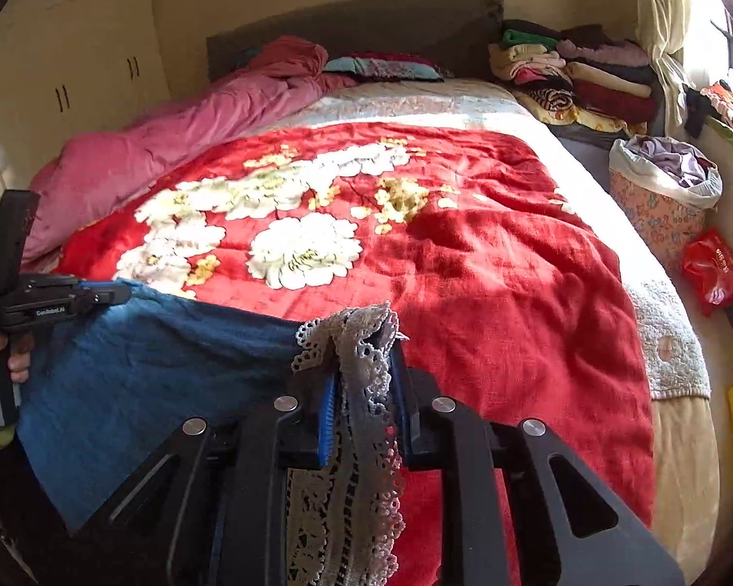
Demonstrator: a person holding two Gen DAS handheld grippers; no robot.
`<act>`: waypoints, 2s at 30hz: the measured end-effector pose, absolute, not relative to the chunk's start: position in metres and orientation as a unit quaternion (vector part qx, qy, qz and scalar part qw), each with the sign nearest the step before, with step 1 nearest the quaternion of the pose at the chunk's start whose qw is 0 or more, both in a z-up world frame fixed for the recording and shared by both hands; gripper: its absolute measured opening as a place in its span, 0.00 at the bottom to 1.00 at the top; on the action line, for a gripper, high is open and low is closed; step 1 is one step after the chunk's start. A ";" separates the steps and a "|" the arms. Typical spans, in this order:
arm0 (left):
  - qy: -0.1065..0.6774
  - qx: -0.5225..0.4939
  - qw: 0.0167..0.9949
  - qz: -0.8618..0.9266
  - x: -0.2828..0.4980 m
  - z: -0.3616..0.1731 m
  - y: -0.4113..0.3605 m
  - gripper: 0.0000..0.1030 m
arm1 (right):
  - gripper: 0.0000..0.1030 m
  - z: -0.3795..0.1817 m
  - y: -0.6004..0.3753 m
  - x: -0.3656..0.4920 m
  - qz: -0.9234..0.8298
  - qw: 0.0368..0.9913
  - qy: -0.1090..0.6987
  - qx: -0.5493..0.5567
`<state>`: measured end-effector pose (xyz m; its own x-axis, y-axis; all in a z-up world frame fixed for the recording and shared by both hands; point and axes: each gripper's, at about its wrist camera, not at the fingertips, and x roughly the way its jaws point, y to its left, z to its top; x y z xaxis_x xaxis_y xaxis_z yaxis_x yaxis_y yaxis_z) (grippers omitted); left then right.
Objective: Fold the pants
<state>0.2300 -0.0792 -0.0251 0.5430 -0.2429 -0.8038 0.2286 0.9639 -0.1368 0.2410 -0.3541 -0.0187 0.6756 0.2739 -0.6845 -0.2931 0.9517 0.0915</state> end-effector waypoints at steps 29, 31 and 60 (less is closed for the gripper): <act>0.423 -0.003 0.899 -0.111 0.075 -0.037 -0.036 0.30 | 0.46 -0.056 -0.403 0.091 0.144 0.887 0.416 0.138; 0.427 0.010 0.899 -0.099 0.068 -0.041 -0.035 0.31 | 0.46 -0.061 -0.404 0.092 0.141 0.884 0.419 0.153; 0.432 -0.004 0.898 -0.081 0.055 -0.039 -0.025 0.50 | 0.43 -0.037 -0.392 0.069 0.096 0.908 0.404 0.061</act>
